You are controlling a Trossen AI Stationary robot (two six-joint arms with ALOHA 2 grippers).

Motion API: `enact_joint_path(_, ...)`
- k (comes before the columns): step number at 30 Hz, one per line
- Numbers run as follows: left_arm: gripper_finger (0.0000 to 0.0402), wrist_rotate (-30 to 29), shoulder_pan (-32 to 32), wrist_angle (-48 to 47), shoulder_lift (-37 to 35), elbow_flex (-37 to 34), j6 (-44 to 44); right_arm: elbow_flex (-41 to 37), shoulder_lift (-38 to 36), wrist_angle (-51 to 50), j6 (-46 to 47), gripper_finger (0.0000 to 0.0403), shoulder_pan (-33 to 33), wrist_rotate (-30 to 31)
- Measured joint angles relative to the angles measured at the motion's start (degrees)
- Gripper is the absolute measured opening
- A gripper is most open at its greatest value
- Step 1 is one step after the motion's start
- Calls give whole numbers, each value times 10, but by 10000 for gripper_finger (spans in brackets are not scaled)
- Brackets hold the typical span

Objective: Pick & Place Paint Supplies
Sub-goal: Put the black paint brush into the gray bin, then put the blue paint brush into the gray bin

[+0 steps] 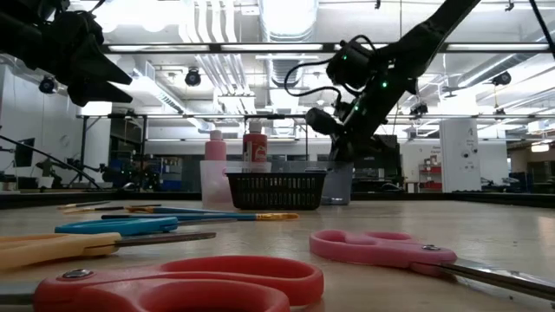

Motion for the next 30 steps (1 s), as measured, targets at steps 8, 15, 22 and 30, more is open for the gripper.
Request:
enact_joint_path(8,311,0,0,0,0,0,0,0,10,0,14,8,-1,-5)
enact_joint_path(15,311,0,0,0,0,0,0,0,7,0,13,38,-2,-5)
enact_joint_path(22,311,0,0,0,0,0,0,0,6,0,9,74,-2,-4)
enact_joint_path(30,311,0,0,0,0,0,0,0,-2,7,5,75,-2,-5)
